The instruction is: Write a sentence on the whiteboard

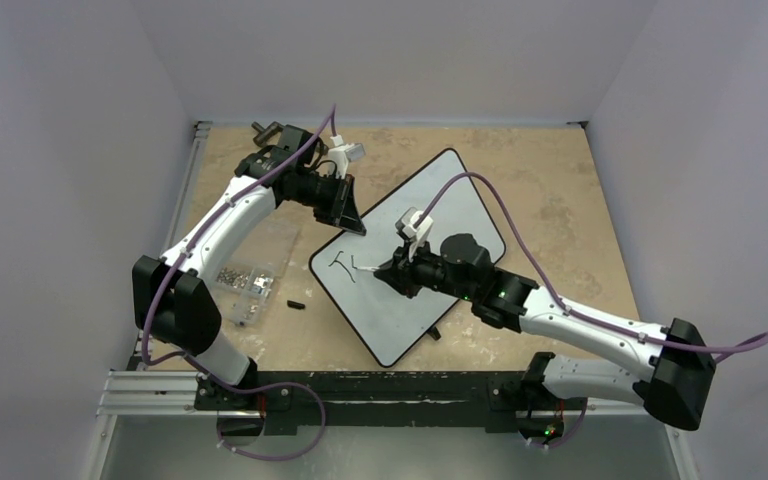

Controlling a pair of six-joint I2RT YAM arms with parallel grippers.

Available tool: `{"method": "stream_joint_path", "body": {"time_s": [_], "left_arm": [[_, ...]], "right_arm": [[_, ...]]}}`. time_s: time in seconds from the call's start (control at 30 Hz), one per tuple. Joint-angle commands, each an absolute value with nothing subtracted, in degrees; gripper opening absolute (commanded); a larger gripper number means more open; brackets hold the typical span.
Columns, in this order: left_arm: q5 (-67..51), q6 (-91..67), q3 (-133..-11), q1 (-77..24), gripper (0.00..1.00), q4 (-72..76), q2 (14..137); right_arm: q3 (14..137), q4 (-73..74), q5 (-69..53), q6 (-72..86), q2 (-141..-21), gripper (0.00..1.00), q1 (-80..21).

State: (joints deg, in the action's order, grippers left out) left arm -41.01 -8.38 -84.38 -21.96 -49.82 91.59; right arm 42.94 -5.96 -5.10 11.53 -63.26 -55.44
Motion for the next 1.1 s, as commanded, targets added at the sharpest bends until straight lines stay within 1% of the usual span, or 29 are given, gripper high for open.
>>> {"method": "stream_joint_path", "body": {"time_s": [0.0,0.2,0.4,0.7,1.07], "left_arm": [[-33.47,-7.3,-84.97,-21.53,0.0,-48.32,89.03],[-33.51,-7.3,-84.86,-21.51,0.0,-48.29,88.95],[-33.59,-7.38,-84.9,-21.53,0.0,-48.32,88.87],[-33.6,-7.38,-84.9,-21.62,0.0,-48.25,88.98],[-33.34,-7.21,-85.02,-21.62,0.0,-48.38,88.95]], "right_arm": [[42.89,-4.07,-0.57,11.81,-61.53,0.0,-55.11],[44.12,-2.99,2.69,12.34,-61.99,0.0,-55.11],[46.98,-3.73,2.81,12.12,-63.83,0.0,-55.1],[50.41,-4.26,0.46,11.32,-66.67,0.0,-55.1],[48.32,-5.03,-3.21,10.07,-65.82,0.0,-55.11]]}}
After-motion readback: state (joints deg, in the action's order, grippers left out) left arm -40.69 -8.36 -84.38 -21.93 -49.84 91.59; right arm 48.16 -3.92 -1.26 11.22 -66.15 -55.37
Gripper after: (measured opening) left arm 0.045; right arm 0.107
